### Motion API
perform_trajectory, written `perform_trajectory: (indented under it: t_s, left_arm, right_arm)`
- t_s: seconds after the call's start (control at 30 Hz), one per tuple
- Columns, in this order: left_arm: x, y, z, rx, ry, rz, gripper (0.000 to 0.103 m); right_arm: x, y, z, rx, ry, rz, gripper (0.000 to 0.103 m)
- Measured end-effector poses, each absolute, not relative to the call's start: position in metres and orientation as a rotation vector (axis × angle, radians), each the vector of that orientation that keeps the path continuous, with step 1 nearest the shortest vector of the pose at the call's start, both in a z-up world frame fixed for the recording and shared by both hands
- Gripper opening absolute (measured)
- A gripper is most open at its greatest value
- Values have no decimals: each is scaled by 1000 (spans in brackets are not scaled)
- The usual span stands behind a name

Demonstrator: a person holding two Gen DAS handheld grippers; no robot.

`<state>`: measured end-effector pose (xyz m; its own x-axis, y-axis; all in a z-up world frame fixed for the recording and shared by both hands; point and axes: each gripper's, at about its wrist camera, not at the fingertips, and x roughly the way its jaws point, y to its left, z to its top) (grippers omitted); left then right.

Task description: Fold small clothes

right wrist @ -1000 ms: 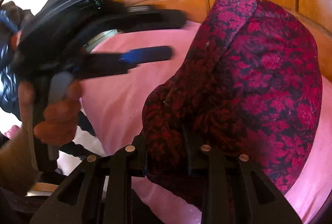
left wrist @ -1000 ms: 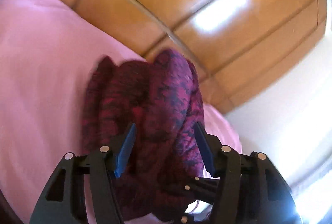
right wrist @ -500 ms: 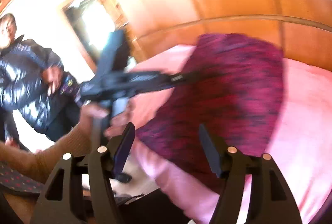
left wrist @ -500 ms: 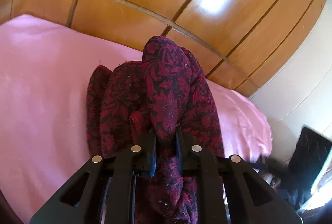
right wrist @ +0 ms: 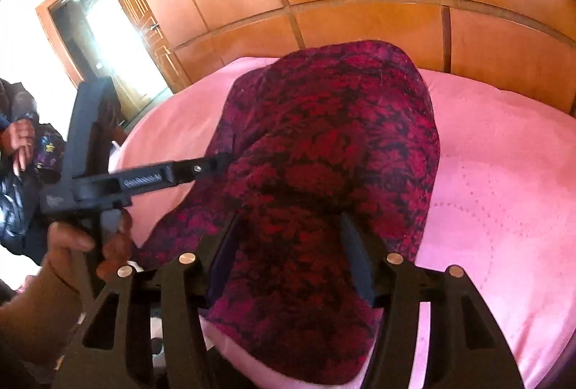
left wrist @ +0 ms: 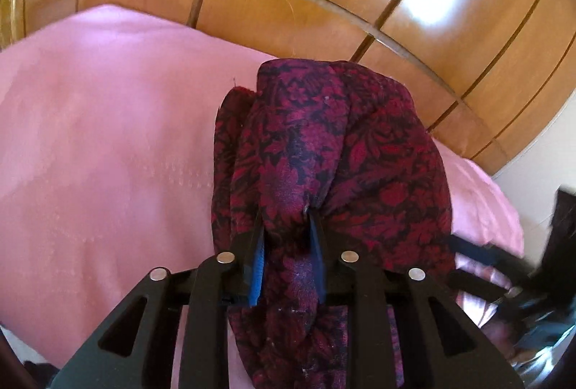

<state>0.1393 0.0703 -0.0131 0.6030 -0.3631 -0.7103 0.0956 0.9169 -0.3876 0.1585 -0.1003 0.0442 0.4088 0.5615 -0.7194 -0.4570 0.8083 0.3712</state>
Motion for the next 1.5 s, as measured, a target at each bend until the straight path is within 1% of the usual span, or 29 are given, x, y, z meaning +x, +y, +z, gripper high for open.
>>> perform_trajectory:
  t_s: [0.13,0.23,0.27,0.33,0.43,0.5,0.53,0.57,0.6,0.63,0.67,0.7,0.77,0.83,0.9,0.93,0.97,1.13,1.2,1.3,1.5]
  left_arm:
    - [134,70,-6,-264,860,-262,21]
    - [131,64,-8,-210,849,-244,21]
    - [130,63,-10,-185,842,-227,23]
    - [126,62,-16,-144,840,-206,23]
    - [130,68,-33,-182,858,-201,23]
    - [133,76,-41,-230,867,-203,23]
    - [136,84,-43,-280,876,-207,26]
    - [138,88,-42,-299,879,-202,34]
    - [137,90,-41,-307,877,-196,39]
    - [137,93,-39,-318,877,-186,48]
    - [136,95,-37,-325,876,-184,52]
    - [134,94,-35,-317,873,-184,52]
    - [130,91,-34,-284,872,-176,53]
    - [129,87,-33,-255,865,-166,53]
    - [132,87,-36,-261,859,-178,53]
    - [133,88,-39,-270,859,-182,56]
    - [134,90,-40,-278,856,-191,57]
    - [136,97,-46,-313,851,-261,57]
    - [138,100,-48,-314,853,-279,57]
    - [140,103,-51,-302,854,-303,57]
    - [143,124,-64,-404,847,-385,57]
  right_arm:
    - [197,-99,68,183,919,582,56]
    - [233,-78,74,180,923,564,56]
    - [245,-70,72,177,939,550,56]
    - [263,-52,61,132,987,530,56]
    - [287,-26,20,39,1116,474,57]
    - [292,-11,0,-33,1122,438,59]
    - [292,-8,-1,-45,1115,426,61]
    - [292,-6,2,-43,1106,427,61]
    - [290,-8,5,-32,1095,438,65]
    - [288,-13,9,-11,1084,463,68]
    - [281,-21,13,11,1071,480,69]
    - [276,-28,18,36,1053,495,72]
    - [266,-47,31,112,1001,530,81]
    - [250,-73,43,200,946,541,95]
    - [237,-99,42,280,927,575,101]
    - [229,-115,34,324,942,587,101]
    - [223,-127,26,357,958,590,101]
    - [209,-170,-35,598,1117,657,101]
    - [208,-172,-49,669,1129,729,101]
    - [211,-162,-60,663,1133,776,101]
    - [232,-149,-65,634,1147,831,101]
